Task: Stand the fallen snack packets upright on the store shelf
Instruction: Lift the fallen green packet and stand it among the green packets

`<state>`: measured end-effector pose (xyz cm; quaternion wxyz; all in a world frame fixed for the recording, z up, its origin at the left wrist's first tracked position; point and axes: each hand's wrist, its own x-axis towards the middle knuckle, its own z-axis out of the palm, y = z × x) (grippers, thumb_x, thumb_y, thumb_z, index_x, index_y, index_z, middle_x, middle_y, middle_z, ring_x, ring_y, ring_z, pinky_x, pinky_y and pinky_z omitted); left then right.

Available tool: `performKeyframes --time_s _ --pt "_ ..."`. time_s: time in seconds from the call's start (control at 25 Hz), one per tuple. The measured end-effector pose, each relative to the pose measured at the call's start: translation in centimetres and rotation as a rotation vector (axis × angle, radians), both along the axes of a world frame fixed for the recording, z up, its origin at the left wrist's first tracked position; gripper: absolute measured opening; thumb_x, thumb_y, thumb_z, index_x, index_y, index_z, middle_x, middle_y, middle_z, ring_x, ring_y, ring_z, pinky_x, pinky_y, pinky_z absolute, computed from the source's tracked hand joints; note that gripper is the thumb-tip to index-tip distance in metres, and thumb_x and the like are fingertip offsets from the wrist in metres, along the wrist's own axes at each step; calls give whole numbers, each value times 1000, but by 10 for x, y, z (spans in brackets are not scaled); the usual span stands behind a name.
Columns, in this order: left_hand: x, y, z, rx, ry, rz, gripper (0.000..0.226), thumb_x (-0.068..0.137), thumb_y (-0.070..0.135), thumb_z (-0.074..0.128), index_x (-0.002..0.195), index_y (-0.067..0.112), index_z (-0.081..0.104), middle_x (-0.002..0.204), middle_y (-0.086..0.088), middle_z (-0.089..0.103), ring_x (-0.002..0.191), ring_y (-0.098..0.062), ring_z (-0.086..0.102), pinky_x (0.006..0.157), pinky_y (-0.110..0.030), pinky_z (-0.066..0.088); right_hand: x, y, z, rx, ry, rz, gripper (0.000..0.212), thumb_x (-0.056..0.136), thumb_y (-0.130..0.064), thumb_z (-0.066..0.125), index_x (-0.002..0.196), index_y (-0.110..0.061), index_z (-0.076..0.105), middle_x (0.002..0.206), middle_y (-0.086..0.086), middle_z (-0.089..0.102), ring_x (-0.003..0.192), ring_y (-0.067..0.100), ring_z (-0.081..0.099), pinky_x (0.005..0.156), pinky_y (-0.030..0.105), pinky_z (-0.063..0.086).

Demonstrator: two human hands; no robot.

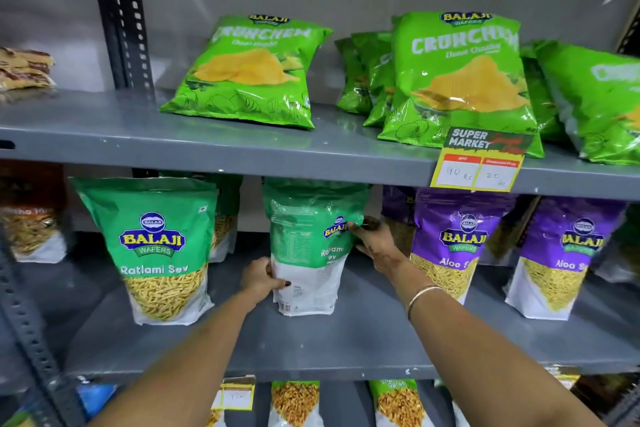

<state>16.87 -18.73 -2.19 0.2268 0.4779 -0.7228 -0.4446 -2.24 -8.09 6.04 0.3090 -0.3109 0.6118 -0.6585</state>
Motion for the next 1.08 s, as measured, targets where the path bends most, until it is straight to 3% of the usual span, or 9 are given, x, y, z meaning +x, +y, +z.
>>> performKeyframes --time_s 0.16,0.24,0.32,0.4,0.6,0.72,0.84,0.92,1.08 --pt "2 3 7 180 -23 -102 50 73 -8 62 121 0 49 121 -16 61 102 -25 56 87 -33 48 -2 25 -25 539 447 231 13 78 -3 69 84 1 59 68 2 51 50 0 51 41 12 35" --pt "2 9 14 216 -62 -138 47 79 -9 51 125 1 48 114 -15 61 86 -17 51 69 -25 43 6 26 -40 760 414 403 18 77 -7 71 69 -7 55 62 3 56 42 2 53 44 15 40" --pt "4 14 20 247 -98 -130 42 85 -5 42 125 2 49 100 -10 59 80 -15 50 68 -24 40 14 19 -49 740 259 458 21 77 -4 69 68 -13 52 66 3 58 47 5 57 49 19 45" --pt "8 15 22 334 -102 -124 39 90 0 33 125 4 51 107 -10 60 94 -20 54 84 -29 39 22 16 -49 689 215 410 21 75 -6 71 74 -13 52 67 1 54 57 9 53 54 22 44" --pt "15 16 25 457 14 -144 19 92 28 49 89 14 62 123 -8 57 114 -19 47 96 -37 35 28 25 -48 651 289 470 66 74 -20 75 129 -21 39 116 -6 50 109 16 47 78 32 45" --pt "7 19 22 471 97 -138 37 90 38 50 114 10 53 118 -5 59 121 -22 48 108 -45 31 37 19 -64 638 276 400 101 56 -37 84 138 -24 26 143 -1 34 129 21 37 92 39 47" --pt "2 25 20 487 92 -154 61 90 41 50 143 23 25 126 -8 57 118 -25 53 106 -47 33 45 13 -77 531 291 249 119 56 -28 86 145 -17 7 145 12 23 137 26 27 113 40 32" --pt "0 29 19 479 48 -185 58 90 43 47 143 24 30 130 -9 51 118 -24 49 107 -47 35 42 13 -80 445 255 239 116 57 -20 87 141 -11 7 140 12 32 129 24 37 111 38 34" --pt "-1 27 21 382 95 -87 53 88 40 54 133 15 46 146 -3 41 137 -21 35 108 -43 33 21 20 -78 385 270 347 70 67 -12 79 116 -12 29 120 4 45 118 23 48 102 40 43"
